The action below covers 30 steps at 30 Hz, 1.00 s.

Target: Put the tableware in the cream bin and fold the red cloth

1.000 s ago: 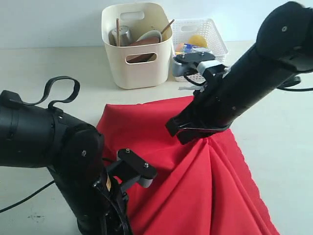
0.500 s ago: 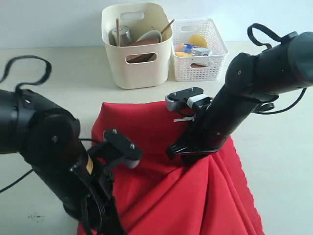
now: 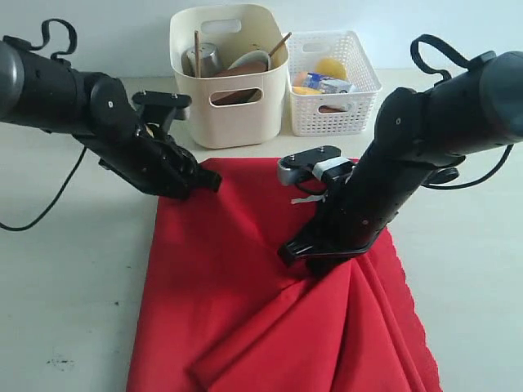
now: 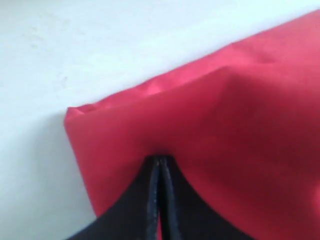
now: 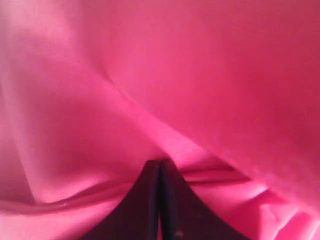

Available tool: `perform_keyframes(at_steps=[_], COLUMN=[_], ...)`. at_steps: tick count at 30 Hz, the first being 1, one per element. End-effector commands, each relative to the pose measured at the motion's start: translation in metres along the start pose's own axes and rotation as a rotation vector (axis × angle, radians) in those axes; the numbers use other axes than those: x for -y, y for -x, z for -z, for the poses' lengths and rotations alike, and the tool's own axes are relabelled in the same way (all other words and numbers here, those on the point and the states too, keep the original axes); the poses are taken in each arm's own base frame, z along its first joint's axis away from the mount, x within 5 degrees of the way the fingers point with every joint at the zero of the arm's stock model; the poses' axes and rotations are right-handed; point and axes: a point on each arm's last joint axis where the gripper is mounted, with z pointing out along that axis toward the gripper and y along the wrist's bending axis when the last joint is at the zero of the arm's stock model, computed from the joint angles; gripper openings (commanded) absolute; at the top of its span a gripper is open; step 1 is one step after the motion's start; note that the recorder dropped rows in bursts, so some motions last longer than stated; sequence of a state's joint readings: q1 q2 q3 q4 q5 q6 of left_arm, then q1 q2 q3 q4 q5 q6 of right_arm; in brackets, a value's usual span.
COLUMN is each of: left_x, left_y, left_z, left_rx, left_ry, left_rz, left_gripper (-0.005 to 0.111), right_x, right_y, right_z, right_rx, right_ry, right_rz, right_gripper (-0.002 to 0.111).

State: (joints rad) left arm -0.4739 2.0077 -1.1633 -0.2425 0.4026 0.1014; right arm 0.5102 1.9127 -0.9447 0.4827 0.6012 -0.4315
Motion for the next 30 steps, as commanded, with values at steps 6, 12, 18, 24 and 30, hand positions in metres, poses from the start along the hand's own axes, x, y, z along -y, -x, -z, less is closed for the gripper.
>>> perform_keyframes(at_steps=[6, 12, 18, 24, 30], left_x=[0.009, 0.045, 0.061, 0.058, 0.056], left_y=[0.002, -0.018, -0.027, -0.036, -0.041], left_z=[0.037, 0.027, 0.013, -0.004, -0.016], left_rx=[-0.067, -0.085, -0.088, -0.156, -0.188], left_ry=[-0.04, -0.095, -0.104, -0.097, -0.089], left_rz=[-0.078, -0.114, -0.148, -0.134, -0.133], left_gripper=[0.0, 0.0, 0.0, 0.0, 0.0], right_x=[-0.008, -0.019, -0.005, 0.004, -0.018], right_y=[0.014, 0.045, 0.052, 0.04, 0.033], right_z=[0.046, 0.093, 0.055, 0.033, 0.045], right_rx=[0.118, 0.333, 0.22, 0.047, 0.043], right_ry=[-0.051, -0.069, -0.113, -0.134, -0.056], right_rz=[0.075, 0.106, 0.102, 0.022, 0.039], right_gripper=[0.0, 0.0, 0.0, 0.0, 0.0])
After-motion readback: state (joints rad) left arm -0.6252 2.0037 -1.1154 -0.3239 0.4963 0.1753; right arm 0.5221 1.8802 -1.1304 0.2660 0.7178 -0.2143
